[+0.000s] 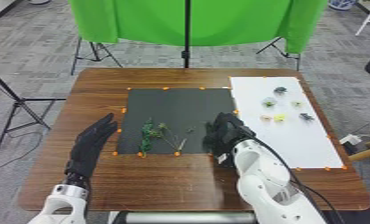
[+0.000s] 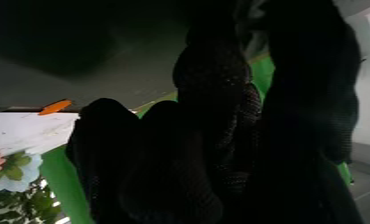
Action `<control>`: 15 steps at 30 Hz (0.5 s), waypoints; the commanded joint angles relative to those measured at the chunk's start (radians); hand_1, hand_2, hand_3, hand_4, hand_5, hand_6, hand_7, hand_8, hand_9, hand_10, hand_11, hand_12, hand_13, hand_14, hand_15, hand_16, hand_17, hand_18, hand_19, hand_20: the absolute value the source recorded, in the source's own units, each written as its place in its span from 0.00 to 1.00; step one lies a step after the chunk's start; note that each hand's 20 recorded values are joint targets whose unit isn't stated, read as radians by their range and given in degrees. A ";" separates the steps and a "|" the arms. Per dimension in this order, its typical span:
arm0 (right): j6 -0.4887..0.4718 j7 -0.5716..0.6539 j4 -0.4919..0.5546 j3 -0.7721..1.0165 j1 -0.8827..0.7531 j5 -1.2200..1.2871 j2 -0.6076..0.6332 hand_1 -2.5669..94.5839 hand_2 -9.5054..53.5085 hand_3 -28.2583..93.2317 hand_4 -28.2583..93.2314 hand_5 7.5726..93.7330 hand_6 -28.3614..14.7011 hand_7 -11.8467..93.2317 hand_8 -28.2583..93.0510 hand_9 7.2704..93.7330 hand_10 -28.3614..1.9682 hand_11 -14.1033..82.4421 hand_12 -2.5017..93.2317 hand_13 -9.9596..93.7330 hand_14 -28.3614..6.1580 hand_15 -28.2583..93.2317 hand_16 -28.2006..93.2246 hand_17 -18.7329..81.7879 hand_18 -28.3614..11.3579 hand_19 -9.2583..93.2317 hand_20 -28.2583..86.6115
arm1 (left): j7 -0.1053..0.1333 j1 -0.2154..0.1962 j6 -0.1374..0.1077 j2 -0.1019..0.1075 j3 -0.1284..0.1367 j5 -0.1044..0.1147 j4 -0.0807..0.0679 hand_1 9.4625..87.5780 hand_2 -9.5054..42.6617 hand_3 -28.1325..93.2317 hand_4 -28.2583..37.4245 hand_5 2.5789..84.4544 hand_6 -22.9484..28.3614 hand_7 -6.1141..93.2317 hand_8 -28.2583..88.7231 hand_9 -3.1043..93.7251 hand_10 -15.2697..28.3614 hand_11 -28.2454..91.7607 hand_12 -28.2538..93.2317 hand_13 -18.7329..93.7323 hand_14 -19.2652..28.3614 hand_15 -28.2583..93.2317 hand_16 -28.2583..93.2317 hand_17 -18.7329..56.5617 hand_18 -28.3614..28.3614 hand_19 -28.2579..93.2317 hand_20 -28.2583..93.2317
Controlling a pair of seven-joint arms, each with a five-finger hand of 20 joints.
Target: Arrange flowers
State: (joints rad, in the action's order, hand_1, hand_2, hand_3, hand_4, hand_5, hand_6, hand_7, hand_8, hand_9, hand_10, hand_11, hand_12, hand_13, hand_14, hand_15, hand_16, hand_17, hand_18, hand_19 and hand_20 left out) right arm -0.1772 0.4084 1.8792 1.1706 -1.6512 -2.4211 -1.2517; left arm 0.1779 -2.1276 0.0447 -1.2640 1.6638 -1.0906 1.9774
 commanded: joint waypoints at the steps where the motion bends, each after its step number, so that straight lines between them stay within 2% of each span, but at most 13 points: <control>1: -0.014 -0.014 0.000 0.000 -0.020 -0.023 0.001 0.67 0.00 0.22 0.55 0.81 0.57 0.46 0.37 0.93 0.56 0.71 0.31 0.99 0.74 0.81 0.50 0.91 0.45 1.00 0.84 | -0.005 -0.008 0.018 -0.004 0.001 0.000 -0.010 0.11 0.00 0.80 0.11 0.48 0.47 0.11 0.20 0.46 0.60 0.30 0.34 0.42 0.68 0.29 0.24 0.27 0.68 0.24 0.35; 2: -0.012 -0.014 0.001 0.002 -0.021 -0.021 0.001 0.52 0.00 0.56 0.29 0.81 0.57 0.47 0.36 0.92 0.55 0.71 0.31 0.99 0.74 0.81 0.50 0.91 0.45 1.00 0.84 | -0.006 -0.007 0.019 -0.004 0.001 -0.002 -0.011 0.11 0.00 0.80 0.11 0.48 0.47 0.11 0.20 0.46 0.60 0.30 0.34 0.42 0.68 0.29 0.24 0.27 0.68 0.24 0.35; 3: -0.012 -0.014 0.002 0.003 -0.021 -0.019 0.001 0.48 0.00 0.65 0.22 0.81 0.57 0.47 0.35 0.92 0.55 0.71 0.31 0.99 0.74 0.81 0.50 0.91 0.45 1.00 0.84 | -0.006 -0.008 0.020 -0.003 0.001 -0.002 -0.010 0.11 0.00 0.80 0.11 0.48 0.47 0.11 0.20 0.46 0.60 0.29 0.34 0.42 0.68 0.29 0.24 0.27 0.68 0.24 0.35; 5: -0.008 -0.020 -0.001 0.004 -0.017 -0.036 -0.001 0.45 0.00 0.69 0.19 0.81 0.57 0.48 0.29 0.92 0.55 0.71 0.31 0.99 0.74 0.80 0.51 0.91 0.45 1.00 0.84 | -0.007 -0.010 0.019 -0.004 0.002 -0.002 -0.008 0.12 0.00 0.80 0.11 0.47 0.47 0.11 0.20 0.46 0.60 0.29 0.34 0.42 0.68 0.29 0.24 0.27 0.68 0.24 0.35; 7: -0.003 -0.019 -0.001 0.006 -0.013 -0.031 -0.001 0.43 0.00 0.71 0.18 0.81 0.57 0.50 0.18 0.92 0.55 0.71 0.31 0.99 0.74 0.80 0.51 0.91 0.45 1.00 0.84 | -0.007 -0.010 0.020 -0.005 0.001 -0.002 -0.008 0.12 0.00 0.80 0.11 0.47 0.47 0.11 0.20 0.46 0.60 0.29 0.34 0.42 0.68 0.29 0.24 0.26 0.68 0.24 0.35; 15: 0.024 -0.006 0.052 0.052 -0.003 -0.058 0.018 0.42 0.00 0.71 0.17 0.81 0.56 0.51 0.16 0.92 0.54 0.71 0.31 0.99 0.73 0.80 0.51 0.91 0.44 1.00 0.84 | -0.005 -0.007 0.020 -0.004 0.001 -0.001 -0.010 0.12 0.00 0.80 0.11 0.47 0.47 0.11 0.20 0.46 0.60 0.29 0.34 0.42 0.68 0.29 0.24 0.26 0.68 0.24 0.35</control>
State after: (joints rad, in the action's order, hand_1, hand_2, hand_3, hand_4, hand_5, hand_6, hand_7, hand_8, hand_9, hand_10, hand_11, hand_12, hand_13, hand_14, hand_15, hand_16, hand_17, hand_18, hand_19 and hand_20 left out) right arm -0.1803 0.3922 1.8831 1.1792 -1.6547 -2.4428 -1.2506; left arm 0.1763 -2.1269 0.0544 -1.2636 1.6640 -1.0914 1.9762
